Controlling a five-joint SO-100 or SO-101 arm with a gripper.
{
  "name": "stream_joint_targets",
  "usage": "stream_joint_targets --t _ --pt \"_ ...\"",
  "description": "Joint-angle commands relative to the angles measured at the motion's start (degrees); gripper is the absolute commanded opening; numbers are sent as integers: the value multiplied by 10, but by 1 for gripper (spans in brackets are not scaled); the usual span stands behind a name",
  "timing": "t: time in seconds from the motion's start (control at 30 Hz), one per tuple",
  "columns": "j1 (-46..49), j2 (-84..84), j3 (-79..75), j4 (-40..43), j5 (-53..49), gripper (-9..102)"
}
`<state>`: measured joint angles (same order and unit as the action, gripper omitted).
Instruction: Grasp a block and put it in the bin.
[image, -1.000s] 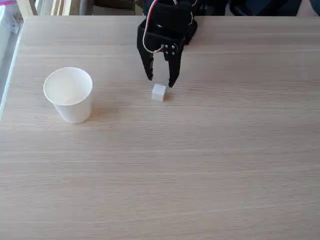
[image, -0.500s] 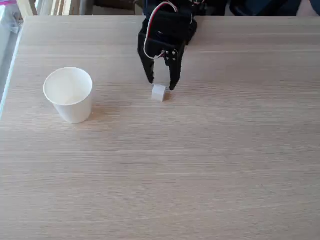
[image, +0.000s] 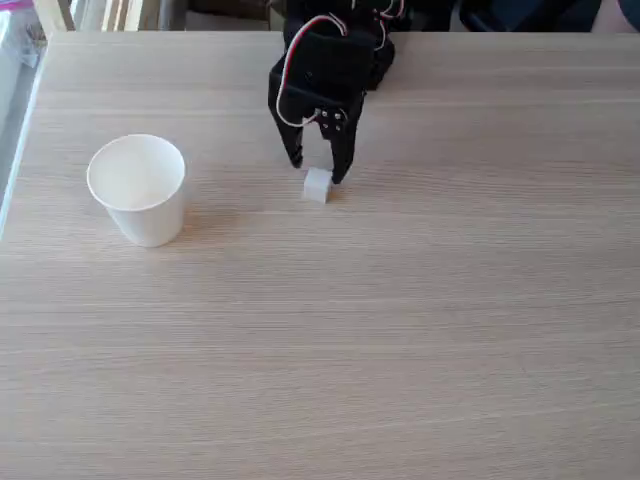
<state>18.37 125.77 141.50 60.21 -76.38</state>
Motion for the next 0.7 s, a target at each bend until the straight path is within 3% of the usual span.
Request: stream_joint_targets --t 0.0,0.67 --pt "5 -4 -22 13 -4 27" --pt "-42 -18 -20 18 -6 27"
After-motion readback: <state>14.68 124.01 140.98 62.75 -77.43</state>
